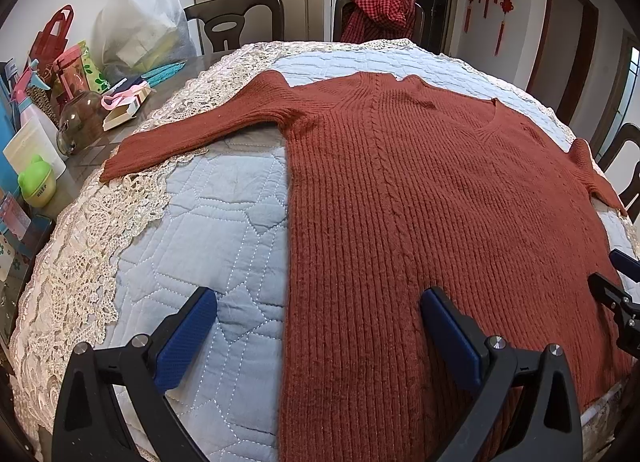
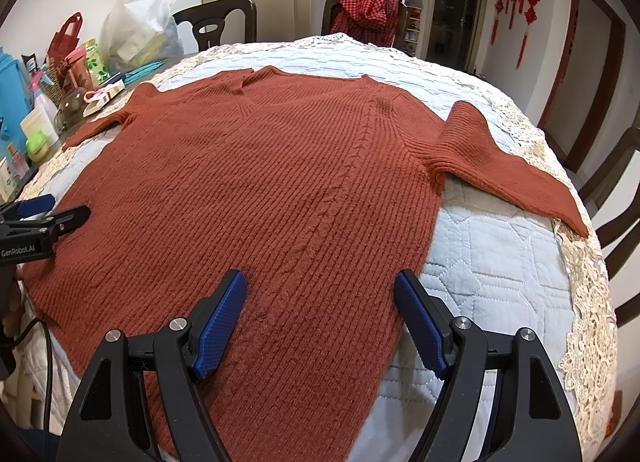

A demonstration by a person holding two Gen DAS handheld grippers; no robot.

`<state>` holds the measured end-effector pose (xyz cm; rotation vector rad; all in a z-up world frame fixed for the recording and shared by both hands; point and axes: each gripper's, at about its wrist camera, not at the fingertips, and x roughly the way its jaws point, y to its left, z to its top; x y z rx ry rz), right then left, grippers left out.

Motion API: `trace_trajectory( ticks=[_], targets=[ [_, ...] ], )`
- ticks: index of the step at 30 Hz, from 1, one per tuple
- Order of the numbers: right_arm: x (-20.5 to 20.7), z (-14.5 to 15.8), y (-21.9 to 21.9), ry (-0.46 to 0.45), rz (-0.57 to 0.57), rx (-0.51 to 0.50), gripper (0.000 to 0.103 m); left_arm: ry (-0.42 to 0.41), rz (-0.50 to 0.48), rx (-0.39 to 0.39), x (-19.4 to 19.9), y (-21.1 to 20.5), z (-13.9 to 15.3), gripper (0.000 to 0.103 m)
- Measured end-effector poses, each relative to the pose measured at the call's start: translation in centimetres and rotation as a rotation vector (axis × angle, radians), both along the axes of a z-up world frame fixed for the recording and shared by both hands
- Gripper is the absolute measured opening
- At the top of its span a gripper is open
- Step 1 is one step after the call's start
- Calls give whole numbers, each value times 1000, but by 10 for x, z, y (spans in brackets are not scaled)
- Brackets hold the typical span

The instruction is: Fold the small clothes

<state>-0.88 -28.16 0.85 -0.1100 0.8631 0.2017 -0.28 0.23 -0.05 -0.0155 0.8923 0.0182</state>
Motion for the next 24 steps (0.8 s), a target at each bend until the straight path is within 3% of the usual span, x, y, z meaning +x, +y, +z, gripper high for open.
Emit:
trace_trajectory(
  ticks=[24],
  targets=[
    [0,0,1,1,-3,-4,76,-1,-1,-2,-1,0,0,103]
  ],
)
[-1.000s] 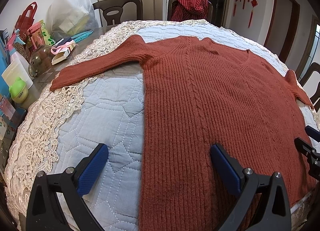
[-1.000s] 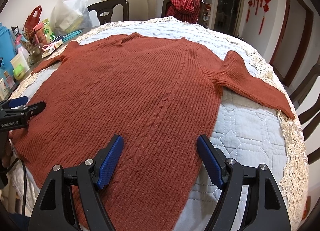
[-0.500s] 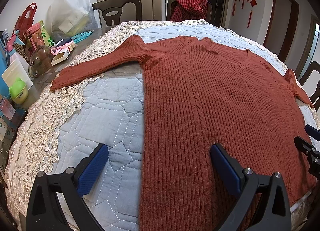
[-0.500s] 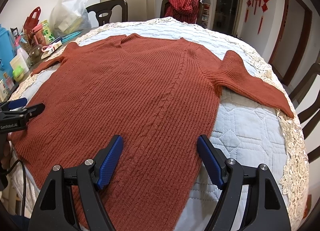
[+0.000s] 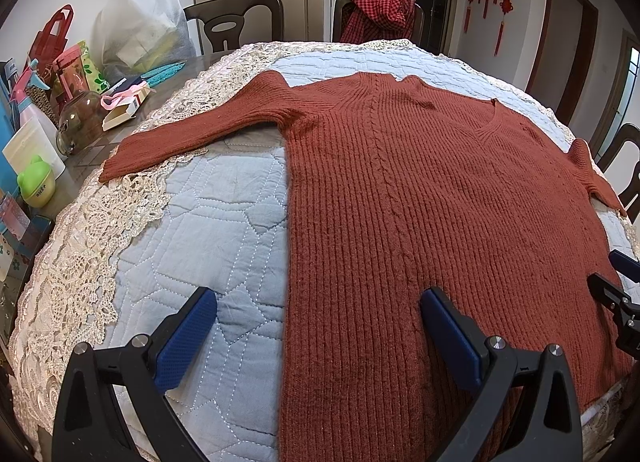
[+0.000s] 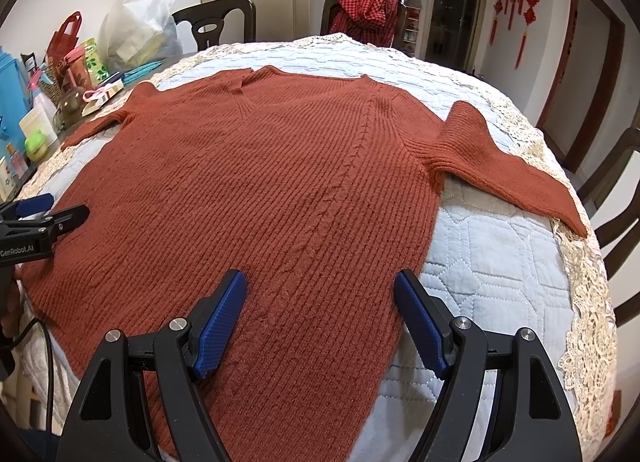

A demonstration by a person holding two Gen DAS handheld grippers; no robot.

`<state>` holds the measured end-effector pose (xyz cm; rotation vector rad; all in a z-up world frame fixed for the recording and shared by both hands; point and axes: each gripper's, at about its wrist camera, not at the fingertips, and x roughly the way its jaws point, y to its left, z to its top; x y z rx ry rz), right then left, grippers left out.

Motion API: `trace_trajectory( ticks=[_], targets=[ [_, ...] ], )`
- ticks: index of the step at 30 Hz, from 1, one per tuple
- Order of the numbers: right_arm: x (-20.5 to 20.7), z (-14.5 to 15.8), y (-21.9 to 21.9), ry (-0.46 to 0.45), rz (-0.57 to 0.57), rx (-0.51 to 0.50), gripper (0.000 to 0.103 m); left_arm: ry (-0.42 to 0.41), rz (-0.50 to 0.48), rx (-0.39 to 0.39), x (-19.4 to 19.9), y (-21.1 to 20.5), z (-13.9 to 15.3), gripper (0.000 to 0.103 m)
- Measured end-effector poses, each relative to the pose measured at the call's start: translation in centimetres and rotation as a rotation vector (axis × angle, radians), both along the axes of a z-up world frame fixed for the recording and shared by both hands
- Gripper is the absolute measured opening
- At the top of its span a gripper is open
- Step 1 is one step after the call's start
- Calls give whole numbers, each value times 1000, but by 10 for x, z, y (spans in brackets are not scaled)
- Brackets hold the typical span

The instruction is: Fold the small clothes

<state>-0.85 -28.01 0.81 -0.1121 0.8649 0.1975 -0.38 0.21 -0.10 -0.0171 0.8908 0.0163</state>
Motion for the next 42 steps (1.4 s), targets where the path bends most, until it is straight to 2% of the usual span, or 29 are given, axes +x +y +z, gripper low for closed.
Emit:
trace_trajectory(
  ticks=[8,17,21,25,32,35,37,41,42],
  targets=[
    [3,3,-1,24,-14,9,76,-8,-2,-26,0,4,2,102],
    [11,13,7,18,14,44,76,-25,27,-67,14,25,10,91],
    [18,19,16,6,40,54,76,-40,97,-97,27,54,16,91],
    [24,26,27,-15,75,55,76,-71,211,-132,43,96,22,89],
    [36,28,40,-16,108,63,76,-54,379,-226,75,169,6,77],
    [40,26,43,-10,114,63,76,-47,405,-243,85,184,-1,72],
    [43,24,44,-2,113,63,76,-48,409,-224,91,186,-2,70],
    [47,21,42,13,108,63,76,-43,410,-183,104,188,-3,43],
    [48,20,42,15,106,64,76,-46,405,-173,105,188,-2,28]
  ],
)
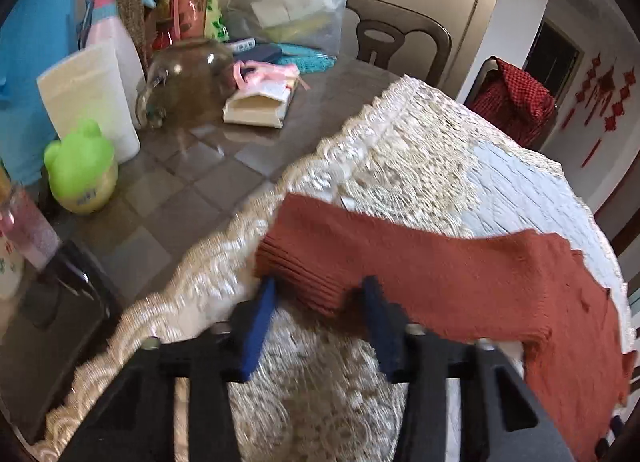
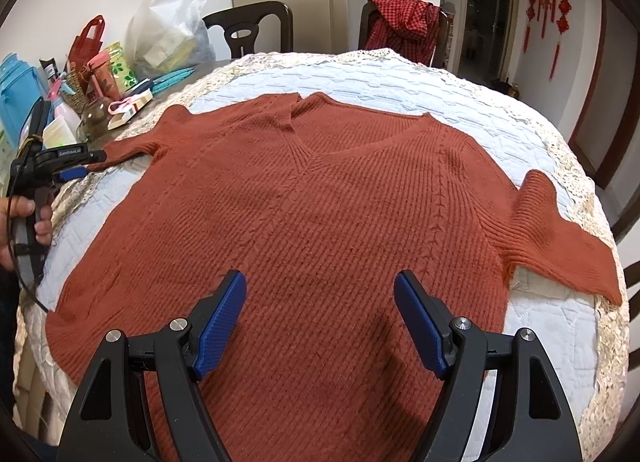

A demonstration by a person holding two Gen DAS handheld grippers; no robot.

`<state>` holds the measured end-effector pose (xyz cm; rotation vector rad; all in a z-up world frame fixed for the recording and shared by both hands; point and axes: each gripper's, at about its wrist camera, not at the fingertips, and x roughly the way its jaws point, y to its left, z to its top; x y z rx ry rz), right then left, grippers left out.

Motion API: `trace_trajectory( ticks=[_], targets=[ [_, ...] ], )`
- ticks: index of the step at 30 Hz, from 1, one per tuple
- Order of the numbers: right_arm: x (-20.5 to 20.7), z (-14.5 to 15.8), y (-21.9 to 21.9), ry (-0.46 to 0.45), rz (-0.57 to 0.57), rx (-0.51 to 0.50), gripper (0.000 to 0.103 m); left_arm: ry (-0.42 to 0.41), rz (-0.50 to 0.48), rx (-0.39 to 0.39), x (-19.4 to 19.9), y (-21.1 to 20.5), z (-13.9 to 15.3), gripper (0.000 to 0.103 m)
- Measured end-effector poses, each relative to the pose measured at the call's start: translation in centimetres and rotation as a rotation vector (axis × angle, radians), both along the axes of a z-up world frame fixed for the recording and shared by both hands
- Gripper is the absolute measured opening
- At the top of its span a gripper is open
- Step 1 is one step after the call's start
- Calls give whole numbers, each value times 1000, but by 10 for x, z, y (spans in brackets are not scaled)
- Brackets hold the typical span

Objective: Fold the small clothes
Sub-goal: 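Move the left tool to a sweater sleeve cuff and grasp it, then lift the sleeve with the left tool and fold it across the sweater body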

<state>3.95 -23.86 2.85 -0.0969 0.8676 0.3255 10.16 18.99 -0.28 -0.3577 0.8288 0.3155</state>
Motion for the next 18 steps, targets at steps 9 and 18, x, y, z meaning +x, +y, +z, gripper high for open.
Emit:
trace_trajectory(
  ticks=[9,18],
  targets=[
    [2,1,-10,2,-15,29,76,-134,-149,-75,-1,-18,49,12],
    [0,5,-22,0,-37,80,76,-293,-533,-127,14,-144,111,12]
  ],
)
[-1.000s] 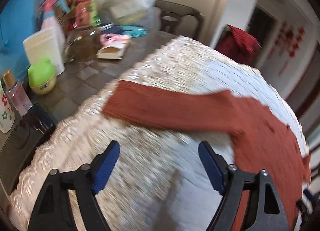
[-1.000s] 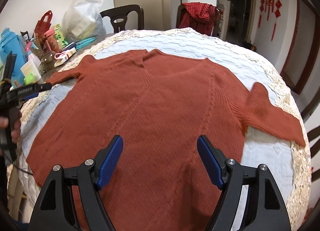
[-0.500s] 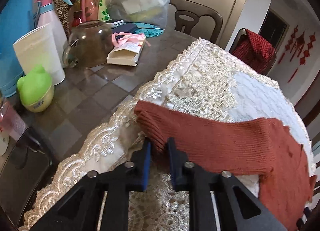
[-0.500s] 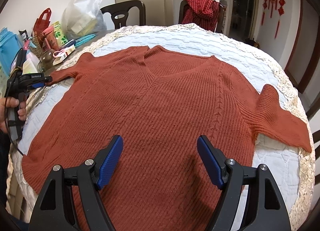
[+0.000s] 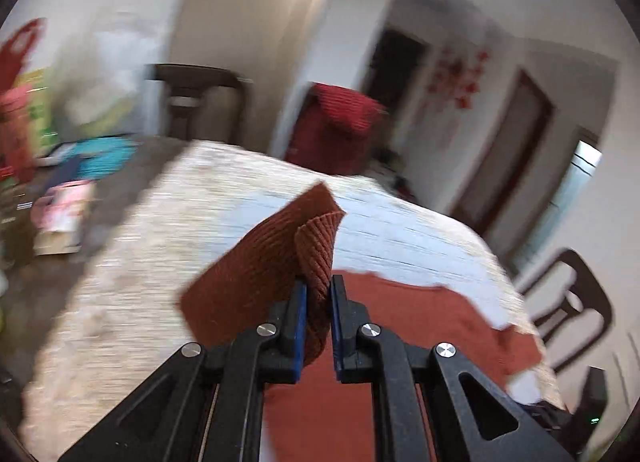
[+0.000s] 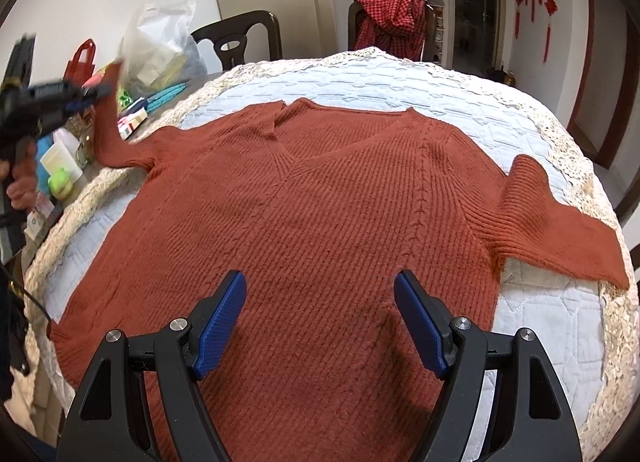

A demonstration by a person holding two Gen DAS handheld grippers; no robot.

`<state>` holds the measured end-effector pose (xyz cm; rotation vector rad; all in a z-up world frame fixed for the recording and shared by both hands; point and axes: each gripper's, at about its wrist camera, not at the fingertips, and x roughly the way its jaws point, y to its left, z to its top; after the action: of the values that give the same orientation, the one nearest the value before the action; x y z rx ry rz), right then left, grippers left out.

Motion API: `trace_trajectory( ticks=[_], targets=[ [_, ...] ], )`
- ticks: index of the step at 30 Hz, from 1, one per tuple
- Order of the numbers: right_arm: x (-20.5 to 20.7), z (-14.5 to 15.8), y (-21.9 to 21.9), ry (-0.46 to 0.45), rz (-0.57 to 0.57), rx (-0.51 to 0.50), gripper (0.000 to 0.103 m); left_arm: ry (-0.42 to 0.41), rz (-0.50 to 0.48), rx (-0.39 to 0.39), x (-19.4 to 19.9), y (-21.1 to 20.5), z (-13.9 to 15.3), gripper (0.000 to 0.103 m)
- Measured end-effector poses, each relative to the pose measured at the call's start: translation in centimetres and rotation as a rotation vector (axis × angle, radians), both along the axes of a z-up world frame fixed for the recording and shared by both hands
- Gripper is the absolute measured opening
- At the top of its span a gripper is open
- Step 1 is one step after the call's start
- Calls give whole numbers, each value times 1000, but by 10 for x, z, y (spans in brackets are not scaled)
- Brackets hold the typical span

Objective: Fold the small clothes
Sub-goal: 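Lift the sleeve with the left tool and fold it across the sweater body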

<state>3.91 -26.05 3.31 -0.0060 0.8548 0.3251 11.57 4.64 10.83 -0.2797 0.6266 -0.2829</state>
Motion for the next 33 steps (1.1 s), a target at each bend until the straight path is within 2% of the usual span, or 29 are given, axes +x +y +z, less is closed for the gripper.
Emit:
trace_trajectory(
  ticks=[3,6,8,11,14,17,19,22,23,28,30,31,33],
  targets=[
    [-4,1,-6,-1,-13,8,76,12,-122,-6,8,-43,-9,13],
    [-5,2,-13,12,-32,20,76,102,-245,-29,18,-76,-35,15],
    [-5,1,-18,17,-40,28,76,159,-273,-14,19,-87,-51,22],
    [-2,2,-24,29,-53,56,76,186,-272,-34,9,-79,-59,31],
    [3,3,-26,39,-56,86,76,119,-224,-37,-6,-54,-47,44],
    [17,5,-20,51,-39,129,76,92,-132,23,-6,-29,-45,45],
    [29,8,-14,52,-23,142,73,116,-74,51,-2,-12,-50,45],
    [53,13,0,53,6,149,58,147,-13,80,7,3,-58,45],
    [63,12,5,61,9,141,50,154,-7,85,7,5,-62,45],
    [112,-10,25,138,11,104,47,176,-20,123,9,-1,-81,44],
    [124,-20,30,167,6,93,35,177,-35,136,9,-6,-86,41],
    [124,-18,33,148,7,77,33,175,-40,146,9,-7,-88,41],
    [124,-15,37,145,26,76,10,176,-48,158,10,-7,-90,39]
  ],
)
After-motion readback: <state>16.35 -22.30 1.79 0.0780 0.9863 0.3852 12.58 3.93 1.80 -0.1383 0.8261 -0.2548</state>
